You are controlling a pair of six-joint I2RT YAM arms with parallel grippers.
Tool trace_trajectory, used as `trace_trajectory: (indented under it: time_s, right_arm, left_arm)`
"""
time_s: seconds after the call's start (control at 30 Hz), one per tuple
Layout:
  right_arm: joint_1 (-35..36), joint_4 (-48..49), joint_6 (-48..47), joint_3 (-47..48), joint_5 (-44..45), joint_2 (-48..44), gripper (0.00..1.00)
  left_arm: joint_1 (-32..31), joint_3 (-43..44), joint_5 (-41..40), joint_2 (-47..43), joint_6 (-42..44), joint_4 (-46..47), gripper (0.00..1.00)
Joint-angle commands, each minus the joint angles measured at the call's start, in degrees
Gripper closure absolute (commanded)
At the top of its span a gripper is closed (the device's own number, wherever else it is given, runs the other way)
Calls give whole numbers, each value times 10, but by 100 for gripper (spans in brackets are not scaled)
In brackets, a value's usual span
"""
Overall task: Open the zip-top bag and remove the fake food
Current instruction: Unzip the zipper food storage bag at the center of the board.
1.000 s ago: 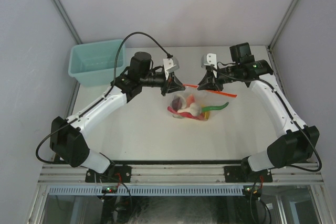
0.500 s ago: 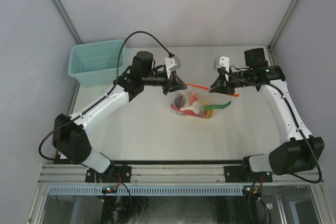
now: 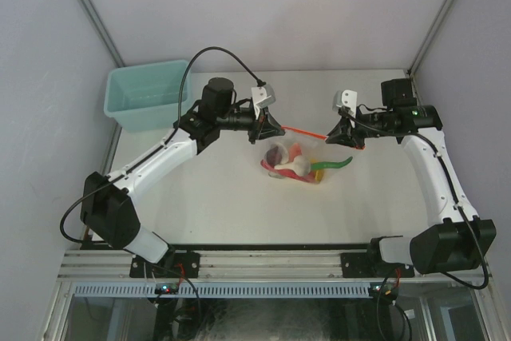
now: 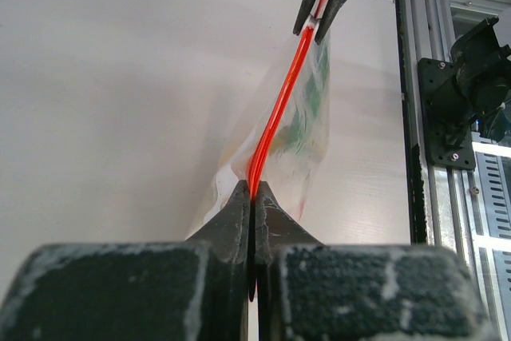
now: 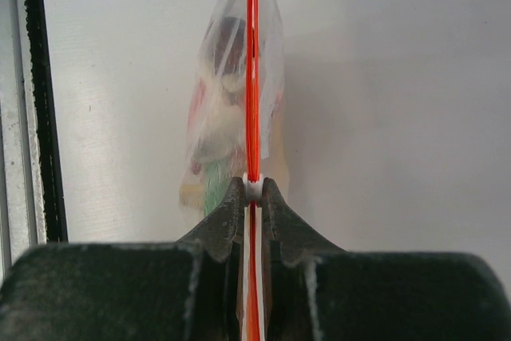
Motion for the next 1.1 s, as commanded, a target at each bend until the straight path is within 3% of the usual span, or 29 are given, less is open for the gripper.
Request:
trace_trajectory:
  time_s: [0.0, 1.07]
  right_arm:
    - [-14, -13, -20, -5, 13, -22, 100]
    - [-135, -126, -151, -83, 120, -101, 100]
  left_arm:
    - [0, 44, 11, -7, -7, 37, 100]
    - [-33, 47, -72, 11, 58, -28, 100]
